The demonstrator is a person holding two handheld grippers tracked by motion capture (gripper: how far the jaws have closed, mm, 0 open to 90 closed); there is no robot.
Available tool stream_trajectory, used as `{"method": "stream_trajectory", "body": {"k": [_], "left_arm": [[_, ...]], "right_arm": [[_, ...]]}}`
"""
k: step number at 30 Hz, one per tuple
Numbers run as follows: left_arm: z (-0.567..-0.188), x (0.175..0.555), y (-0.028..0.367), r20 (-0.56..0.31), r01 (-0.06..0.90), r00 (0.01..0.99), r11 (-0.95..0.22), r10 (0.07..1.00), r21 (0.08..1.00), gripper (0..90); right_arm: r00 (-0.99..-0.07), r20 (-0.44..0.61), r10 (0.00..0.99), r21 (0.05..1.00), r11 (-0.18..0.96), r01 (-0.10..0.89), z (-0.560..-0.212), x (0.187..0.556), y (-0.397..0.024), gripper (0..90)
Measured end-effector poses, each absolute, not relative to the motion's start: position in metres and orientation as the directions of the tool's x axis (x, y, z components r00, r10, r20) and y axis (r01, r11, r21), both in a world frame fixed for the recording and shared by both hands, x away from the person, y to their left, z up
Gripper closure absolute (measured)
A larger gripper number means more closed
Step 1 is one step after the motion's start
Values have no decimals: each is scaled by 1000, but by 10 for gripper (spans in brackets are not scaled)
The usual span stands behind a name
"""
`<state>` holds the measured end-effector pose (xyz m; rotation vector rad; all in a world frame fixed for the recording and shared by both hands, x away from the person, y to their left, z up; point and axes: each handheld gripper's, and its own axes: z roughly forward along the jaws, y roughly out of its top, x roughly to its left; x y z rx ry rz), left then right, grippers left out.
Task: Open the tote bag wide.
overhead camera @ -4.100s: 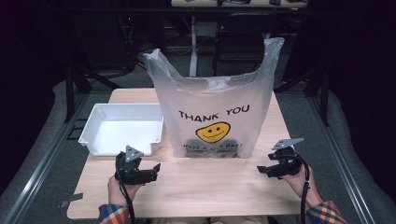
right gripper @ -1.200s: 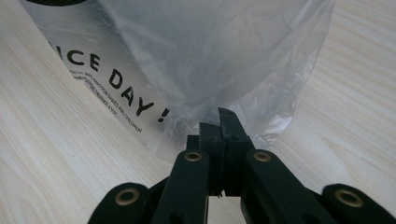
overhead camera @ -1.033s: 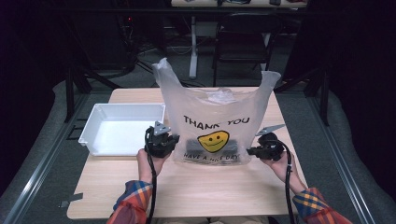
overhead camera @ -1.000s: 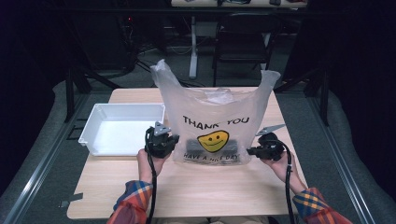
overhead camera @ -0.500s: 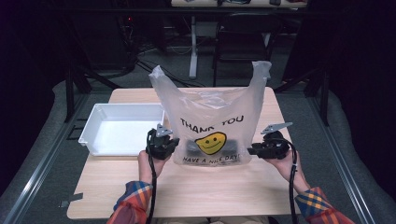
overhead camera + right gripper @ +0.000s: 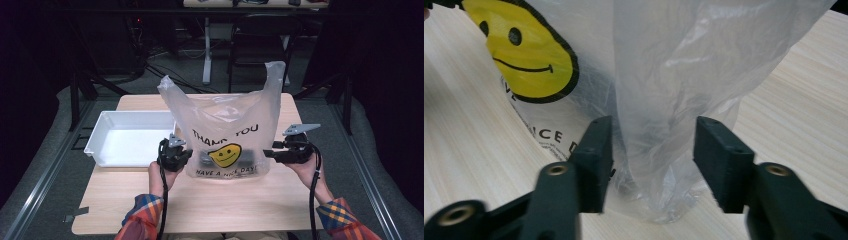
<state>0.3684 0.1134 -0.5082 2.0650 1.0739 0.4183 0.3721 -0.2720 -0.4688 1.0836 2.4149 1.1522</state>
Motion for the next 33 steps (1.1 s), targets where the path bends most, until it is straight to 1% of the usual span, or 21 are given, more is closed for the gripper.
{"method": "stream_trajectory", "body": {"k": [1, 2, 3, 4, 5, 7, 10, 15, 16, 17, 18, 20, 24, 25, 30, 32, 33], "left_arm": [[-508, 368, 113, -54, 556, 592, -359, 804, 750, 894], [-509, 369, 114, -51, 554, 594, -362, 803, 750, 894], [-509, 369, 114, -51, 554, 594, -362, 803, 750, 894], [-509, 369, 113, -53, 556, 593, -361, 804, 749, 894], [-509, 369, 113, -53, 556, 593, -361, 804, 749, 894], [-509, 369, 113, -52, 555, 592, -360, 805, 750, 894], [-509, 369, 114, -53, 557, 591, -359, 805, 749, 894], [-511, 369, 115, -56, 565, 591, -364, 805, 741, 894], [-511, 369, 116, -56, 565, 592, -364, 804, 740, 894], [-511, 369, 116, -56, 569, 591, -367, 805, 736, 894], [-511, 369, 117, -53, 571, 589, -369, 806, 733, 894], [-513, 370, 117, -51, 570, 584, -366, 810, 736, 894], [-514, 370, 120, -54, 590, 580, -373, 813, 716, 895], [-516, 370, 121, -53, 597, 578, -378, 815, 707, 895], [-518, 370, 122, -55, 608, 572, -378, 819, 698, 895], [-519, 370, 123, -33, 608, 577, -402, 816, 684, 895], [-519, 370, 123, -33, 608, 577, -402, 816, 684, 894]], "right_arm": [[-689, 87, 720, 752, 406, 519, -469, 373, -272, 613], [-686, 88, 722, 755, 401, 519, -469, 373, -272, 656], [-686, 88, 722, 755, 401, 519, -469, 373, -272, 656], [-682, 91, 726, 756, 395, 522, -470, 373, -273, 747], [-682, 94, 726, 759, 391, 521, -470, 373, -274, 782], [-677, 105, 729, 765, 376, 523, -471, 373, -274, 845], [-676, 105, 729, 765, 375, 523, -473, 373, -274, 896], [-670, 107, 734, 745, 387, 543, -480, 375, -272, 900], [-670, 122, 733, 746, 378, 549, -483, 375, -271, 900], [-666, 94, 740, 725, 407, 555, -483, 376, -273, 900], [-661, 110, 743, 728, 393, 563, -487, 377, -272, 900], [-660, 111, 743, 719, 398, 569, -492, 379, -273, 900], [-648, 136, 750, 679, 406, 612, -499, 381, -274, 900], [-643, 118, 757, 666, 420, 616, -501, 382, -274, 900], [-632, 142, 762, 655, 406, 637, -511, 384, -273, 900], [-646, 148, 749, 660, 412, 628, -517, 386, -273, 900], [-641, 146, 754, 641, 421, 642, -517, 386, -274, 900]]}}
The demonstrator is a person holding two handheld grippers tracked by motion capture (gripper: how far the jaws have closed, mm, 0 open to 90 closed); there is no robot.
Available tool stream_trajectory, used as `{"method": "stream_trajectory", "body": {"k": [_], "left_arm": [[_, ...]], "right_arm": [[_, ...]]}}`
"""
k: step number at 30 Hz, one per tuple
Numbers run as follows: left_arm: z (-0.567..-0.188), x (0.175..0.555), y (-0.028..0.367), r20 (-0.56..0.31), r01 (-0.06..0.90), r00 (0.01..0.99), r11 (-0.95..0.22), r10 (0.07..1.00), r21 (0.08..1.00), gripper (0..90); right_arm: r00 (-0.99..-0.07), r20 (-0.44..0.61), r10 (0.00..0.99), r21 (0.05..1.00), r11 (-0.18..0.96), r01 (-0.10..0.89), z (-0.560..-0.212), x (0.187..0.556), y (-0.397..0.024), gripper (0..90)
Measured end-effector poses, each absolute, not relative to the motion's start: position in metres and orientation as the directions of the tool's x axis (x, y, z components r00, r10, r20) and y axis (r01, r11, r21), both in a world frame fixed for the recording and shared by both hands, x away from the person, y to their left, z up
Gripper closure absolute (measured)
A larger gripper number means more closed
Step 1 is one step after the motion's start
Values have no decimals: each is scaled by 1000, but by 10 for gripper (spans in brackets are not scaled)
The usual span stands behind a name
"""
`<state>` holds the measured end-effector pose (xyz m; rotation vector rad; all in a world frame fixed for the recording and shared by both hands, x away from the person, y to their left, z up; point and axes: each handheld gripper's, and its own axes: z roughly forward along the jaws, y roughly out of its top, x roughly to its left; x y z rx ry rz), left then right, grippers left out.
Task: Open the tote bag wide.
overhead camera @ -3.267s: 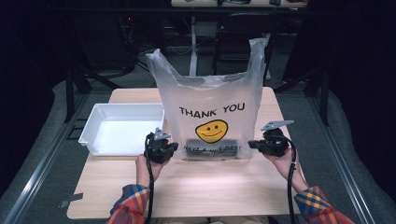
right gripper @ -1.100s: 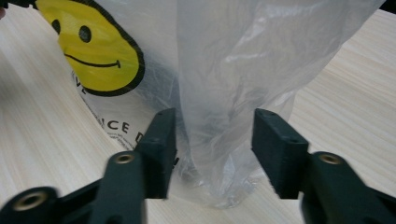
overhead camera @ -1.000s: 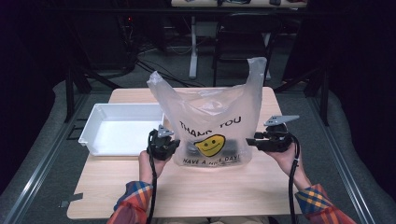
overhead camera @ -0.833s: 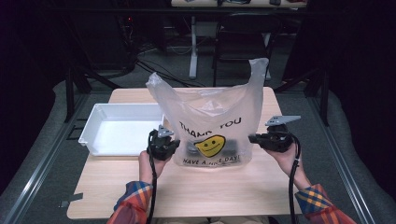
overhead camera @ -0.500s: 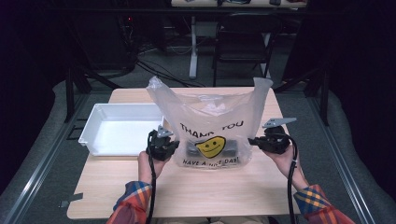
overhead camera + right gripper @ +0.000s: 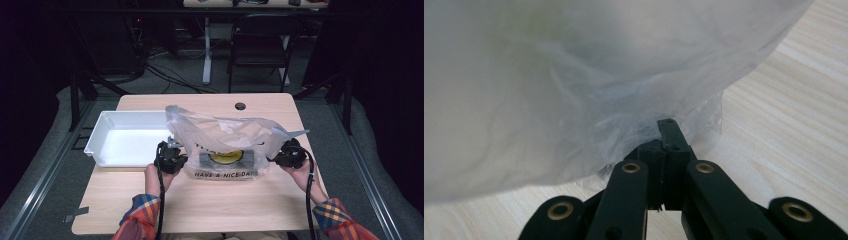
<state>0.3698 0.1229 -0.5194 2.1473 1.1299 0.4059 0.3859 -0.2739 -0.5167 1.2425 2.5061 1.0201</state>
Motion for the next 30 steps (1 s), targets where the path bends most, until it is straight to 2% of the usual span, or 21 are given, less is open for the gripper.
{"method": "stream_trajectory", "body": {"k": [2, 3, 5, 6, 7, 10, 12, 13, 14, 17, 22, 25, 26, 28, 29, 30], "left_arm": [[-521, 369, 122, -62, 622, 565, -375, 823, 688, 883], [-521, 369, 123, -56, 619, 561, -374, 826, 691, 850], [-517, 366, 124, -50, 611, 566, -378, 823, 696, 750], [-513, 365, 129, -12, 597, 602, -440, 799, 671, 680], [-513, 365, 129, -12, 597, 602, -440, 799, 671, 624], [-499, 352, 130, -12, 549, 603, -405, 797, 732, 481], [-495, 348, 129, -13, 530, 601, -386, 799, 755, 462], [-488, 342, 128, 7, 489, 599, -373, 800, 789, 443], [-485, 339, 128, 18, 467, 600, -368, 800, 804, 451], [-483, 337, 126, 37, 420, 585, -342, 810, 841, 548], [-488, 344, 122, 32, 422, 580, -333, 814, 843, 746], [-492, 348, 120, 32, 430, 590, -348, 807, 833, 825], [-492, 349, 119, 33, 431, 595, -354, 803, 830, 842], [-493, 349, 119, 34, 430, 601, -359, 799, 828, 861], [-493, 349, 119, 34, 430, 601, -359, 799, 828, 865], [-493, 349, 119, 28, 435, 603, -358, 797, 826, 868]], "right_arm": [[-644, 157, 749, 646, 415, 641, -519, 386, -274, 900], [-645, 159, 748, 645, 416, 642, -519, 386, -274, 900], [-646, 158, 747, 645, 417, 640, -519, 386, -274, 900], [-645, 153, 749, 649, 416, 637, -519, 386, -274, 900], [-645, 153, 749, 649, 416, 637, -519, 386, -274, 900], [-649, 153, 745, 648, 421, 635, -518, 385, -275, 900], [-648, 153, 746, 649, 418, 635, -518, 385, -274, 900], [-649, 154, 745, 649, 419, 635, -518, 385, -274, 900], [-649, 144, 747, 645, 427, 634, -518, 385, -274, 900], [-652, 154, 743, 647, 423, 634, -518, 384, -272, 900], [-657, 147, 740, 643, 433, 632, -517, 383, -270, 900], [-660, 150, 736, 639, 437, 633, -515, 382, -270, 866], [-653, 135, 746, 648, 432, 628, -513, 381, -270, 763], [-658, 127, 743, 661, 431, 614, -508, 378, -272, 673], [-658, 127, 743, 661, 431, 614, -508, 378, -272, 673], [-669, 104, 736, 680, 438, 588, -502, 373, -272, 576]]}}
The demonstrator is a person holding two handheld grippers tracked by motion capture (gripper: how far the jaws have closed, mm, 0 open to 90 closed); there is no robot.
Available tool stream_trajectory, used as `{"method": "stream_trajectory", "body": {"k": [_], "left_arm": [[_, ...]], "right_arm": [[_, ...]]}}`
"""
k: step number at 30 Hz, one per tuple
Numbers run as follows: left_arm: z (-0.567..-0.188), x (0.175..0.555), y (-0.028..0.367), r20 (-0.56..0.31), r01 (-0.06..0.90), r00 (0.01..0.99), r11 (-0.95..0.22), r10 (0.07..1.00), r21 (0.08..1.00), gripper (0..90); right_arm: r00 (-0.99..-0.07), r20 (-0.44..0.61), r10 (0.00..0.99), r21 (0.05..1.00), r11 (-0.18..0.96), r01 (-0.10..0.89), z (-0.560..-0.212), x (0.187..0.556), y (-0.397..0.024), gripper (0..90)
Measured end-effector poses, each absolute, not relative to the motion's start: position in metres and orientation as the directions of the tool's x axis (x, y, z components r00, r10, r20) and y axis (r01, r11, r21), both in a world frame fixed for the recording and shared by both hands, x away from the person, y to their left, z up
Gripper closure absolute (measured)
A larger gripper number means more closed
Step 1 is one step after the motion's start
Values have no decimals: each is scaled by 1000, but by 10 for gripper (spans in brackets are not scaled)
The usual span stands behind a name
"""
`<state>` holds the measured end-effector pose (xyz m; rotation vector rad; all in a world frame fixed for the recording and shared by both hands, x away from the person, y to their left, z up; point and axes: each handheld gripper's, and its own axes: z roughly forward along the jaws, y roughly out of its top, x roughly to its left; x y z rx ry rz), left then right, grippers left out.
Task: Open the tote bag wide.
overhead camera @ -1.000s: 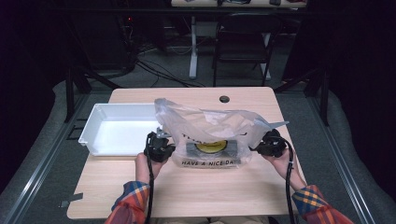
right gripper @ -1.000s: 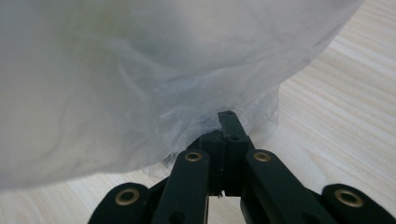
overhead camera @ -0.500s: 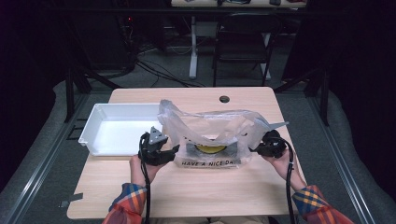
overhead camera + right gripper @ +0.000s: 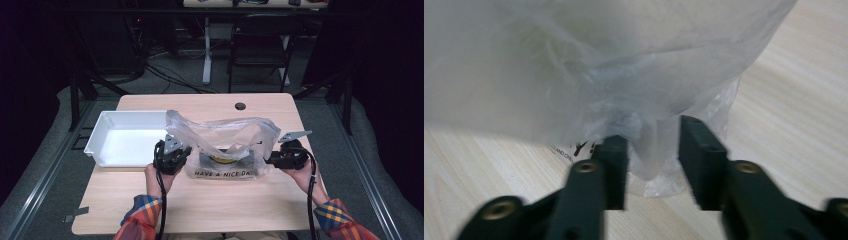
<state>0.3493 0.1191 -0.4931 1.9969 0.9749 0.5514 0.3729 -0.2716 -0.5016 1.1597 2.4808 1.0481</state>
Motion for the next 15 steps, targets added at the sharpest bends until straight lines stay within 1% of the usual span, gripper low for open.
{"method": "stream_trajectory", "body": {"k": [2, 4, 6, 7, 8, 9, 10, 11, 12, 13, 15], "left_arm": [[-494, 350, 120, 20, 441, 605, -356, 796, 824, 874], [-494, 350, 120, 14, 444, 607, -353, 795, 823, 877], [-495, 351, 120, 13, 446, 610, -357, 792, 821, 881], [-495, 351, 120, 13, 446, 610, -357, 792, 821, 882], [-495, 351, 120, 14, 447, 611, -360, 791, 819, 885], [-495, 351, 120, 14, 447, 611, -360, 791, 819, 886], [-496, 351, 120, 12, 449, 614, -362, 789, 817, 886], [-497, 352, 120, 15, 451, 619, -371, 785, 812, 889], [-498, 352, 120, 12, 454, 619, -370, 785, 811, 890], [-498, 353, 120, 12, 457, 622, -376, 783, 806, 891], [-499, 353, 120, 14, 459, 620, -377, 785, 804, 893]], "right_arm": [[-686, 77, 723, 704, 448, 552, -496, 368, -270, 515], [-699, 59, 712, 723, 452, 522, -490, 363, -268, 489], [-707, 30, 706, 743, 457, 489, -485, 360, -264, 486], [-707, 30, 706, 743, 457, 489, -485, 360, -264, 486], [-709, 15, 705, 752, 459, 472, -481, 358, -260, 524], [-709, 15, 705, 752, 459, 472, -481, 358, -260, 524], [-711, 16, 703, 757, 455, 468, -481, 358, -258, 564], [-702, -11, 712, 754, 467, 462, -480, 359, -256, 701], [-695, 1, 719, 763, 449, 465, -482, 360, -255, 751], [-696, -3, 718, 754, 458, 470, -482, 361, -256, 793], [-684, 25, 729, 755, 435, 490, -486, 364, -258, 853]]}}
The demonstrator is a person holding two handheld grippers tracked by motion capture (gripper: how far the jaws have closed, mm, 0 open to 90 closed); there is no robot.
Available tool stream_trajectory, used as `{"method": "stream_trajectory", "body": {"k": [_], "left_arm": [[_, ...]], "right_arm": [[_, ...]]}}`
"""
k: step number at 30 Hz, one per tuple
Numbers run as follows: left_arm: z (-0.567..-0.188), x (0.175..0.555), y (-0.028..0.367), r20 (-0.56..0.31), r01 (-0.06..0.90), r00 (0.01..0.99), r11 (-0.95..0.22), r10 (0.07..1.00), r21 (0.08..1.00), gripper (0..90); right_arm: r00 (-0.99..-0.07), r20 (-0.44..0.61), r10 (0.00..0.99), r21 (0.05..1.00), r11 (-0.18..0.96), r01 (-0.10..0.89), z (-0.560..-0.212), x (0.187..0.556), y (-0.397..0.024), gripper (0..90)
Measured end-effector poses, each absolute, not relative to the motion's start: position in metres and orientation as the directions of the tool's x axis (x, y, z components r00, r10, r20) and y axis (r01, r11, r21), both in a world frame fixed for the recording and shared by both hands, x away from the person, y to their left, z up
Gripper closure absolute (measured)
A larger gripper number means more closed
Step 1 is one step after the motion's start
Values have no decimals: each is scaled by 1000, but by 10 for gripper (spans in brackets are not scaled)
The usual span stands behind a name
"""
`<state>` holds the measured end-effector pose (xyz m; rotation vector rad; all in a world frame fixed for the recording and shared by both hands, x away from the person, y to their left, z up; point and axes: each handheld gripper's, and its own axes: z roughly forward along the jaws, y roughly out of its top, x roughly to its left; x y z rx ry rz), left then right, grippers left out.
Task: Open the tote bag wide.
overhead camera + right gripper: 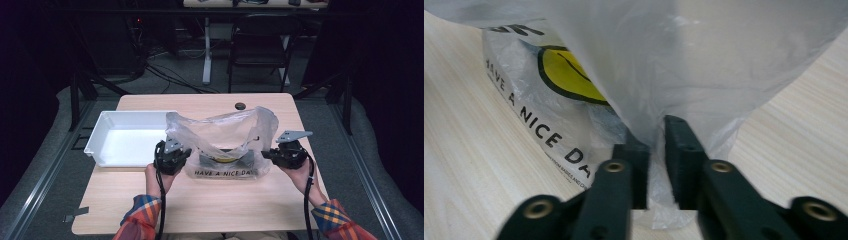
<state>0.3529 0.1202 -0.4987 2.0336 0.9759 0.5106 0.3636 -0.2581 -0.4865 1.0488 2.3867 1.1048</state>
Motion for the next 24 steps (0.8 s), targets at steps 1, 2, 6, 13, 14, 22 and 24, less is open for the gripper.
{"method": "stream_trajectory", "body": {"k": [1, 2, 6, 13, 14, 22, 24], "left_arm": [[-500, 354, 121, 15, 467, 625, -390, 780, 794, 894], [-502, 355, 122, 18, 469, 622, -392, 783, 791, 895], [-505, 357, 124, 10, 484, 623, -395, 782, 781, 895], [-511, 360, 127, 5, 511, 625, -415, 780, 753, 896], [-511, 360, 127, 5, 511, 625, -415, 780, 753, 896], [-516, 361, 128, -5, 531, 637, -434, 771, 728, 896], [-517, 361, 128, -8, 538, 643, -444, 766, 717, 897]], "right_arm": [[-677, 28, 735, 752, 431, 499, -488, 365, -259, 870], [-673, 33, 739, 747, 429, 508, -490, 366, -261, 880], [-667, 58, 742, 738, 418, 530, -495, 370, -266, 891], [-651, 67, 756, 706, 425, 567, -506, 375, -269, 898], [-651, 67, 756, 706, 425, 567, -506, 375, -269, 898], [-646, 82, 759, 651, 450, 611, -518, 379, -274, 900], [-649, 86, 756, 639, 458, 618, -519, 378, -274, 900]]}}
